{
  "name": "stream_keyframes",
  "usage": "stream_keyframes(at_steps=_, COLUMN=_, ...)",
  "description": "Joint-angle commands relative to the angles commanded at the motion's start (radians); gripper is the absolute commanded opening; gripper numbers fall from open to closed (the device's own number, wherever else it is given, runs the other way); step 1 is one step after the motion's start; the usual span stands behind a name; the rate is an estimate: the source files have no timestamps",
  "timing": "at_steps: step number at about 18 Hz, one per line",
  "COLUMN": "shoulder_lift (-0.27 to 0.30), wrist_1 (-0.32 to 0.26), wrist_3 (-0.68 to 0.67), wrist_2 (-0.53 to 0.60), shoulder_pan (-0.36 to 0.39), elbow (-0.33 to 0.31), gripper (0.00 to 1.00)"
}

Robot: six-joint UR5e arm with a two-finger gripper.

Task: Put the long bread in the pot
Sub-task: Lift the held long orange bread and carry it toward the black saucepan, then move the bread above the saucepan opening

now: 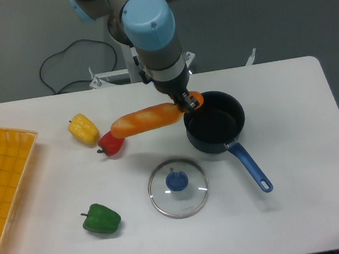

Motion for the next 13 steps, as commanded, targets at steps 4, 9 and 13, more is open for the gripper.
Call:
stream_keyframes(at_steps=4, shoulder_lift=0.009, wrist_1=-0.002, wrist_3=0.002, wrist_2=0.056, shoulder_pan=0.032, elbow=0.000, gripper=0.22)
stream_keyframes(at_steps=9, shoulder_lift=0.008, wrist_1=0.008, wrist_3=0.119, wrist_2=0.130, shoulder_pan=0.112, elbow=0.002, gripper=0.22)
stream_keyframes(at_steps=13, shoulder_lift=0.009, wrist_1=0.014, wrist_3=0.215, wrist_2=0.127, shoulder_pan=0.175, elbow=-0.008, gripper=0.22)
